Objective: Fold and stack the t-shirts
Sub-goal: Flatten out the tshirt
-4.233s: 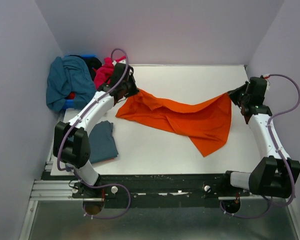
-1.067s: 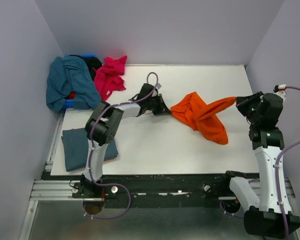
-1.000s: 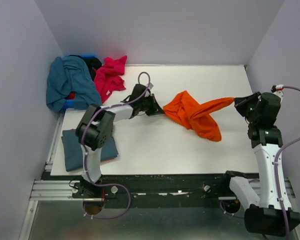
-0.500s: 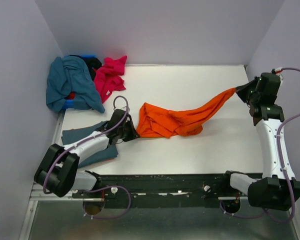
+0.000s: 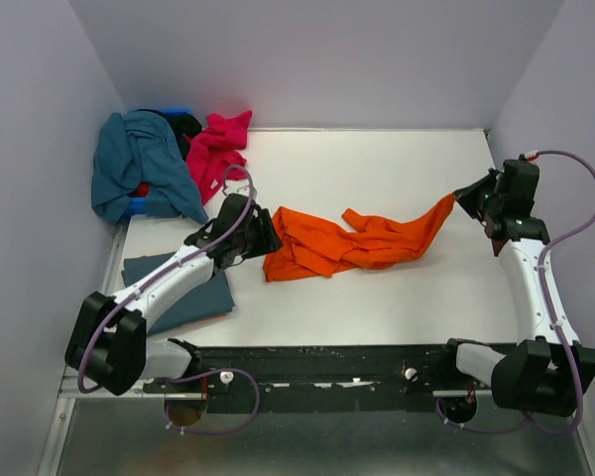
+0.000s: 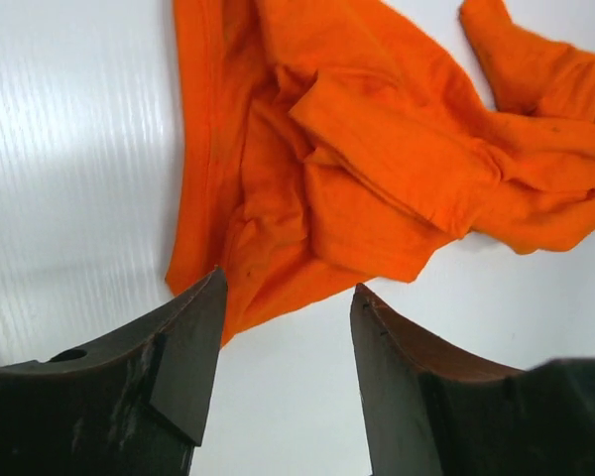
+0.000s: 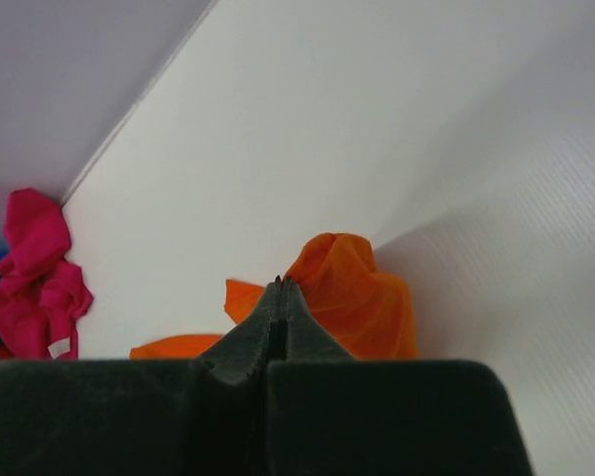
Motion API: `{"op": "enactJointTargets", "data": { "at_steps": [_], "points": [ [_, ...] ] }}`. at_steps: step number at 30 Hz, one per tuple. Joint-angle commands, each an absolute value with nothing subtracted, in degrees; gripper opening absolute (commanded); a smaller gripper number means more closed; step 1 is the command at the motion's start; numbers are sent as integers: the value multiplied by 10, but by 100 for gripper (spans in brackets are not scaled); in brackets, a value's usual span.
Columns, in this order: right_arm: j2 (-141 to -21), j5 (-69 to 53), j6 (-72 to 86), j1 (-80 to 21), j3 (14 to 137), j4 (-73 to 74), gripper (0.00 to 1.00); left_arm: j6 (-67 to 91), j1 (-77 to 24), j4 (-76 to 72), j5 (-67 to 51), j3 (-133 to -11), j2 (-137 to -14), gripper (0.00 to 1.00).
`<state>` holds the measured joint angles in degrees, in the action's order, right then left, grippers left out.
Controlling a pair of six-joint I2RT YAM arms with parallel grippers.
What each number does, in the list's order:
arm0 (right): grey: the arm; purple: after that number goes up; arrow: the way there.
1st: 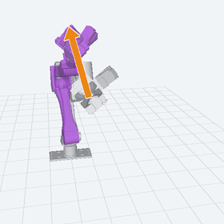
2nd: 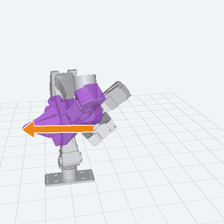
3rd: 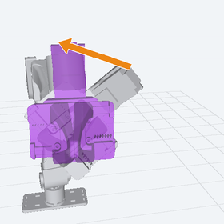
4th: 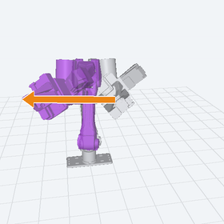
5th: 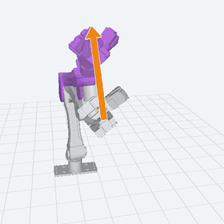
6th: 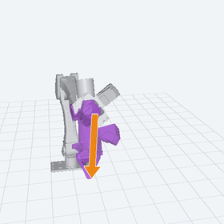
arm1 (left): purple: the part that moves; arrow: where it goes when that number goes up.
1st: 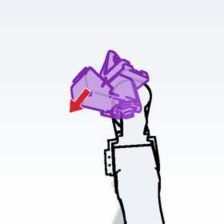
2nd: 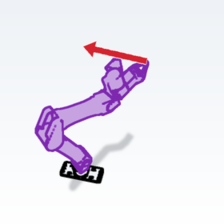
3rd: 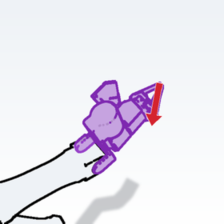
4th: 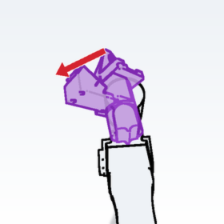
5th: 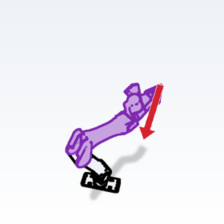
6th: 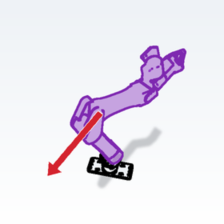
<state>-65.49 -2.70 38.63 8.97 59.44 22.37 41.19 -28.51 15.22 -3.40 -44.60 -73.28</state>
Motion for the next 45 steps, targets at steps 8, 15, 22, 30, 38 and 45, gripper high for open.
{"op": "enactJointTargets", "data": {
  "at_steps": [8, 15, 22, 30, 38, 45],
  "points": [
    [-656, -62, 374, 92, 578, 182, 1, 388, -282, 143, -25, -586, -913, 74],
    [-661, -74, 378, 92, 567, 172, 1, 395, -279, 117, -47, -631, -1010, 66],
    [-664, -75, 379, 93, 563, 169, 1, 396, -279, 113, -40, -647, -1013, 57],
    [-670, -81, 379, 93, 562, 167, 1, 404, -279, 106, -58, -649, -1008, 52],
    [-666, -78, 376, 92, 562, 166, 1, 411, -280, 73, -82, -649, -1023, 30],
    [-671, -79, 376, 92, 563, 168, 1, 416, -283, 43, -70, -642, -1000, 0]
  ]
}}
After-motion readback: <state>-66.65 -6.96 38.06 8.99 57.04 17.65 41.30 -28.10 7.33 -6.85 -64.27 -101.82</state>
